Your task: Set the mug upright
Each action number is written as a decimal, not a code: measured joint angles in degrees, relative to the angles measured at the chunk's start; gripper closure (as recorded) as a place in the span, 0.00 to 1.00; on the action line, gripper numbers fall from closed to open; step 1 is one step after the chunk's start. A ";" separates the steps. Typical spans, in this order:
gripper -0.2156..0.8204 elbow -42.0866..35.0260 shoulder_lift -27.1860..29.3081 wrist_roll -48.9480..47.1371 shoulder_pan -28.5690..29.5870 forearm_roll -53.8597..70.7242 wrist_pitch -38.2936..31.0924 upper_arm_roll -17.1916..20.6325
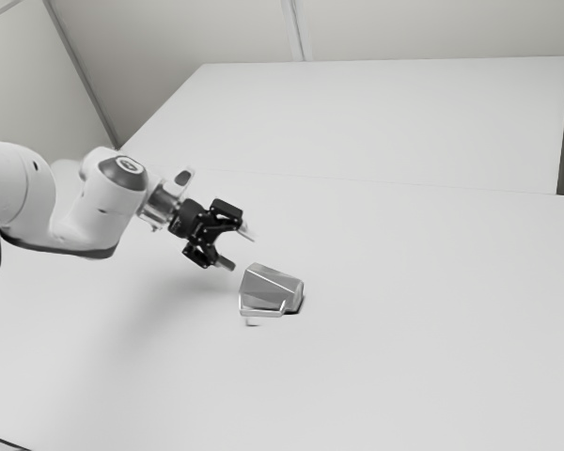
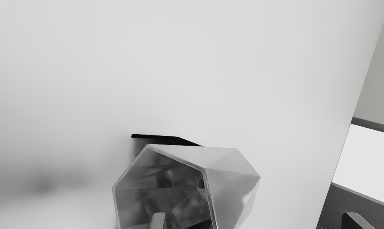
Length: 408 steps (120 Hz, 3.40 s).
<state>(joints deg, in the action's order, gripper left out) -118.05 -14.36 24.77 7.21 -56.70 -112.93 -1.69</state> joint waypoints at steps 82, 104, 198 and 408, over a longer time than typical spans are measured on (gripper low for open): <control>0.79 -5.08 -1.83 17.71 -0.01 -15.63 7.87 0.09; 0.91 -5.03 -1.42 20.42 0.00 -15.84 8.41 0.03; 0.96 4.88 9.99 3.75 -0.54 42.27 0.44 6.61; 0.21 37.03 2.47 -19.31 -0.51 53.28 12.16 10.31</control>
<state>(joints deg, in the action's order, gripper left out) -81.02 -11.88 5.46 6.70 -3.42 -100.77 8.62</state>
